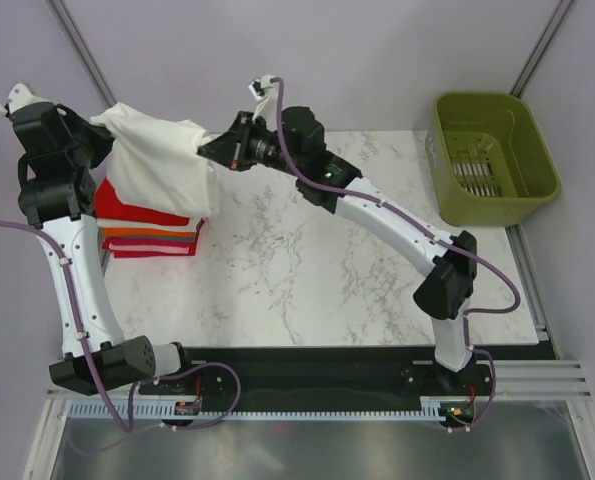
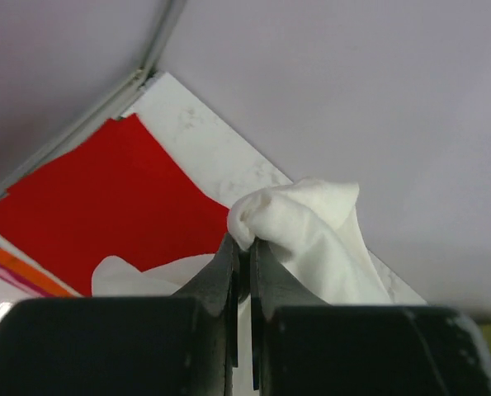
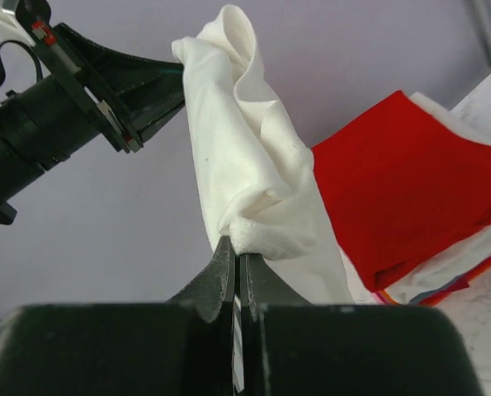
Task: Fold and stack the t-shirts
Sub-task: Neatly place the folded tshirt to the corner
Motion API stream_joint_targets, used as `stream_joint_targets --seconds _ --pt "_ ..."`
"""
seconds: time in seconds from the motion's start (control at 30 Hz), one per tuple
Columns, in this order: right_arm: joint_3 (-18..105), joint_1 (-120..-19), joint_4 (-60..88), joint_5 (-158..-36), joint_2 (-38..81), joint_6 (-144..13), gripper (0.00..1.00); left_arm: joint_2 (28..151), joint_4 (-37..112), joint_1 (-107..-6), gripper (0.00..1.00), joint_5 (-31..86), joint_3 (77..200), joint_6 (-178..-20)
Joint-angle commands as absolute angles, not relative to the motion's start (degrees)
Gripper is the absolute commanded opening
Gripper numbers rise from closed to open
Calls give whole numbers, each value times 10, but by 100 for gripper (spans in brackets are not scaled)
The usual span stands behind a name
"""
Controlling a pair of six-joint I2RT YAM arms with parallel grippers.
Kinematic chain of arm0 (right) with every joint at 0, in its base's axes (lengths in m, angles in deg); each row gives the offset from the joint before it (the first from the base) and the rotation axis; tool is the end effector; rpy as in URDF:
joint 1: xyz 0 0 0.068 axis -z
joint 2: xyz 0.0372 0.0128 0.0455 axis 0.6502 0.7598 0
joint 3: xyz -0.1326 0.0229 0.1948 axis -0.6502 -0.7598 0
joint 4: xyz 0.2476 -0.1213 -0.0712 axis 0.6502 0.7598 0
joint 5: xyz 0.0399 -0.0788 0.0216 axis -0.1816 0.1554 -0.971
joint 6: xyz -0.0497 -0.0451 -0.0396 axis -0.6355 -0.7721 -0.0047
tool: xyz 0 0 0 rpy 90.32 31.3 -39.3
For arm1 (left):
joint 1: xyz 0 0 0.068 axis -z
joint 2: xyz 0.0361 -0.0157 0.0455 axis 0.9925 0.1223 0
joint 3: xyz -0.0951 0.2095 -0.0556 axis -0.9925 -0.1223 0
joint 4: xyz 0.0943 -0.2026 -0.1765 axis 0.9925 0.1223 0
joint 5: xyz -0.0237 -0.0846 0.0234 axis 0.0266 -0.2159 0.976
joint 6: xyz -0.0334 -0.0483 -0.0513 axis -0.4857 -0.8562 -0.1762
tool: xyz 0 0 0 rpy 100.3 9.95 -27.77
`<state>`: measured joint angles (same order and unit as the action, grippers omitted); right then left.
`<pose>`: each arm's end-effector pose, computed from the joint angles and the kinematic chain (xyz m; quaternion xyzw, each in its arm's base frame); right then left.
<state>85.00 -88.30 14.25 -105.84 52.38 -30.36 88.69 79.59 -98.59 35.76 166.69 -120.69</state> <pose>0.3247 0.3862 0.4189 -0.1409 0.6651 0.5841 0.4434 0.3011 0.0841 0.4686 -0.3261 0.7183 -0.0958 0.6071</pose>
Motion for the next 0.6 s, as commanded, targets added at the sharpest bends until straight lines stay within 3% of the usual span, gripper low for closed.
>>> stream_joint_targets --seconds 0.0,0.23,0.57 --pt "912 -918 125 -1029 577 -287 0 896 817 -1047 2 389 1694 -1178" --pt "982 -955 109 -1001 670 -270 0 924 816 -1122 2 379 1692 -1176" --pt "1028 -957 101 -956 736 -258 0 987 796 -1139 2 344 1721 -1191"
